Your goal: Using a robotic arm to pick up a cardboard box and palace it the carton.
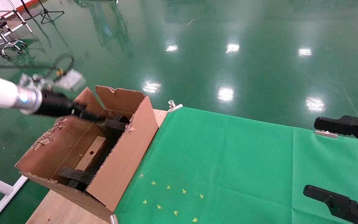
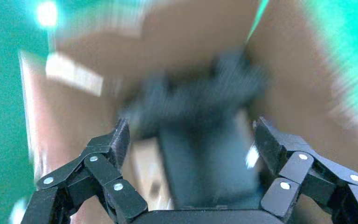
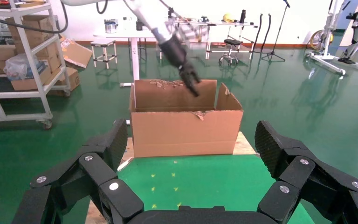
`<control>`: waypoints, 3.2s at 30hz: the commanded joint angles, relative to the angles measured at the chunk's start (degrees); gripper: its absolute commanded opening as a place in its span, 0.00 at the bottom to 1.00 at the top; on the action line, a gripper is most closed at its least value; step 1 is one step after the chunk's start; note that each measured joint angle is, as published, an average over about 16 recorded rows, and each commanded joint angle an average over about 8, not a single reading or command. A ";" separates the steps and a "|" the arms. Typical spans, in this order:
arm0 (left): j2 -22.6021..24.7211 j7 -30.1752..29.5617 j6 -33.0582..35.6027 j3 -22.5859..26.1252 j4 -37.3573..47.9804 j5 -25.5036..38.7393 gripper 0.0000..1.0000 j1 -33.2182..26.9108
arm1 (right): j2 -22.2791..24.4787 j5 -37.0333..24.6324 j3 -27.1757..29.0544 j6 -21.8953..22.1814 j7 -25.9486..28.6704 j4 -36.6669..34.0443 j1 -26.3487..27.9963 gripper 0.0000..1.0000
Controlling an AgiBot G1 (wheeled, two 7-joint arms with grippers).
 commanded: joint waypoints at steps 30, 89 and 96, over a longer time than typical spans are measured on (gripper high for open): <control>-5.75 8.93 8.62 -13.46 -22.68 -21.23 1.00 12.30 | 0.00 0.02 0.00 0.02 -0.01 -0.01 -0.01 1.00; -8.34 14.33 20.93 -35.81 -65.32 -55.52 1.00 45.00 | 0.01 0.03 -0.01 0.04 -0.02 -0.03 -0.02 1.00; -8.31 14.29 20.76 -35.56 -64.86 -55.10 1.00 44.65 | 0.01 0.03 -0.01 0.04 -0.02 -0.03 -0.02 1.00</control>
